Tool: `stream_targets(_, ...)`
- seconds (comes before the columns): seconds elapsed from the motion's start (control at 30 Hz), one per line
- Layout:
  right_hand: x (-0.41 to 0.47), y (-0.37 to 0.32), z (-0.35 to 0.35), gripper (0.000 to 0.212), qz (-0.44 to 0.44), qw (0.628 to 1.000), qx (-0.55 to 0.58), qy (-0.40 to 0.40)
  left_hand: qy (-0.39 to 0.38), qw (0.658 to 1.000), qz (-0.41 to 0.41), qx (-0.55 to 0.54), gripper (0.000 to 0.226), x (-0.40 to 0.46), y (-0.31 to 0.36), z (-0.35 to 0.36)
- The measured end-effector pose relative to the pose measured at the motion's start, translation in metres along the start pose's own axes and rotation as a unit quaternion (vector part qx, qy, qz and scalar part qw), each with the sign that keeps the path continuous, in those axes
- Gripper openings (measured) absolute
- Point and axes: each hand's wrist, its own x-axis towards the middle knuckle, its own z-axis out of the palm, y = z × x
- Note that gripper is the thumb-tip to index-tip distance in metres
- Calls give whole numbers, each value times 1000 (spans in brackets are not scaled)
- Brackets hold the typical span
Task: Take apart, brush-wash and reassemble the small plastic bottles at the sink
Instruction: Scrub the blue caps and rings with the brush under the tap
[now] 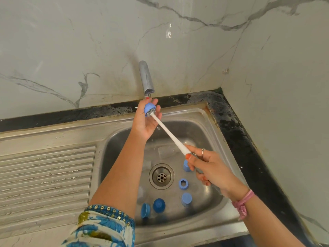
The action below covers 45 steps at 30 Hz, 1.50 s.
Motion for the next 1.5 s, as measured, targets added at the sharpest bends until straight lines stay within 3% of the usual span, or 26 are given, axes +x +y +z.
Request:
stream_targets(0.07,2,3,-2,33,-3,999,-41,27,45,987,31,149,25,-1,2,0)
stream_targets(0.13,5,8,-4,38,-39,982,-168,78,73,965,73,242,30,1,3,-2)
stream_targets(0.27,5,8,-5,46,-103,904,-400,109,61,988,4,143,13,-4,11,-5)
stream_targets(0.37,5,6,-1,45,-119,890,-432,86,60,995,-26,70,33,-5,11,0)
stream_targets(0.43,4,5,1,41,-96,942,-315,65,52,998,-14,22,27,-6,7,0)
stream_targets(0.5,1,3,1,36,-23,996,-87,19,22,998,1,-61,14,-8,2,-2)
stream_targets(0.57,-1,2,2,33,29,999,35,-20,21,997,7,-76,15,-7,1,-3)
stream_targets(0.6,0,4,2,33,36,998,43,-20,42,999,8,-14,22,-5,0,-3)
stream_targets(0.67,4,8,0,35,18,999,-29,25,93,977,19,190,35,-3,1,-3)
stream_targets(0.73,6,11,-4,38,-42,978,-189,80,95,958,33,267,37,-2,4,-2)
stream_targets(0.83,6,12,-8,45,-111,890,-429,110,83,978,-4,192,16,-4,11,-1)
stream_targets(0.9,6,11,-5,48,-132,854,-490,109,63,990,-29,125,24,-7,14,5)
stream_targets(0.93,7,11,-4,48,-140,856,-488,100,67,991,-36,112,31,-7,12,6)
stream_targets(0.97,6,9,-2,47,-140,880,-445,85,69,993,-28,93,30,-8,10,5)
stream_targets(1.07,2,3,6,37,-75,986,-144,27,15,1000,9,-10,9,-10,2,-4)
stream_targets(1.17,-1,1,10,33,11,999,28,-11,10,1000,11,26,34,-8,1,-10)
stream_targets(1.2,0,2,10,34,15,1000,12,3,22,996,10,87,38,-6,3,-11)
stream_targets(1.27,3,6,4,39,-48,975,-204,67,34,984,14,174,33,-4,8,-9)
stream_targets(1.33,5,10,-3,46,-102,875,-463,100,43,983,1,180,19,-2,12,-10)
stream_targets(1.37,6,11,-5,48,-109,841,-519,108,45,985,-16,168,13,-2,14,-9)
stream_targets(1.43,6,11,-4,50,-117,837,-526,100,45,991,-47,119,15,-2,13,-6)
stream_targets(1.5,6,10,0,47,-115,888,-442,56,67,995,-57,50,19,-2,6,-4)
